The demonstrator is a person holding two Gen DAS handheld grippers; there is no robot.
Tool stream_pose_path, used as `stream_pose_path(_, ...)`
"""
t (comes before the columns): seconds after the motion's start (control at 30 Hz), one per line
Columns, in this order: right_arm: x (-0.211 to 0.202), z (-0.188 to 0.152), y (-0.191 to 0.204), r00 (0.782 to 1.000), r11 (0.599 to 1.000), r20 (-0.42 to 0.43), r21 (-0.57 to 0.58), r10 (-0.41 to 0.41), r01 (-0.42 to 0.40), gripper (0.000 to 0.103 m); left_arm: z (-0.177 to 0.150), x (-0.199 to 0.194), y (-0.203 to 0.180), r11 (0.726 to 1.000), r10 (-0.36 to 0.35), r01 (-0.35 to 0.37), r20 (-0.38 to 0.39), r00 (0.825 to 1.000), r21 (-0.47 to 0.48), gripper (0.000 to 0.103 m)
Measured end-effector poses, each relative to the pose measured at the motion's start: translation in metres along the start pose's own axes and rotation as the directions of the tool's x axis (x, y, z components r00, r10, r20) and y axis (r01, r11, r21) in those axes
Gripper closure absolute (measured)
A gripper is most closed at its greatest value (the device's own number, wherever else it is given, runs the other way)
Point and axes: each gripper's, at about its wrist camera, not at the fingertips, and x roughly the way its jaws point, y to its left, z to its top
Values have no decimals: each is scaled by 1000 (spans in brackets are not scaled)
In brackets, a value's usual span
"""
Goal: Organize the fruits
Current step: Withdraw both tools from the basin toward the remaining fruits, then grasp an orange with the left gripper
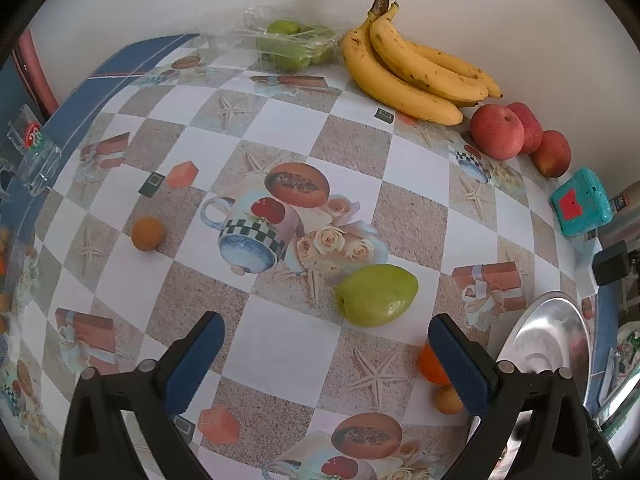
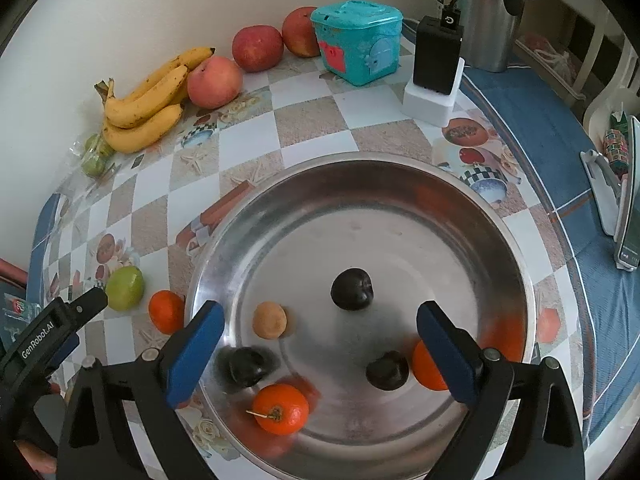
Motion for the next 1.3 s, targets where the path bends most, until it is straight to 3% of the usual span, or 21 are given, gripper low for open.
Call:
stream_pose_path(0.27,2,0,3,1000,1000,-8,-18,-9,9,6,-2,7,-7,998,-67,67,-36,997,3,0)
stream_pose_path(0.5,2,0,2,1000,1000,-11,-15,-15,15,6,-19,17,-29,991,-113,117,-60,992,62,2)
stream_pose_path(0.8,3,-1,3,1000,1000,-15,-16,-20,20,6,-28,29,-42,980,-169,178,-100,980,85,19)
stream_pose_path(1.0,4,-1,3,1000,1000,-18,-15,-21,21,6,-30,31,-54,967,-218,231,-116,969,105,38)
stream_pose_path(1.13,4,-1,3,1000,1000,-18,-16,-21,21,6,-31,31,-57,958,-251,265,-124,960,108,42)
stream_pose_path(1.3,5,-1,3,1000,1000,-20,-17,-22,21,6,-32,32,-59,950,-280,295,-142,949,101,58)
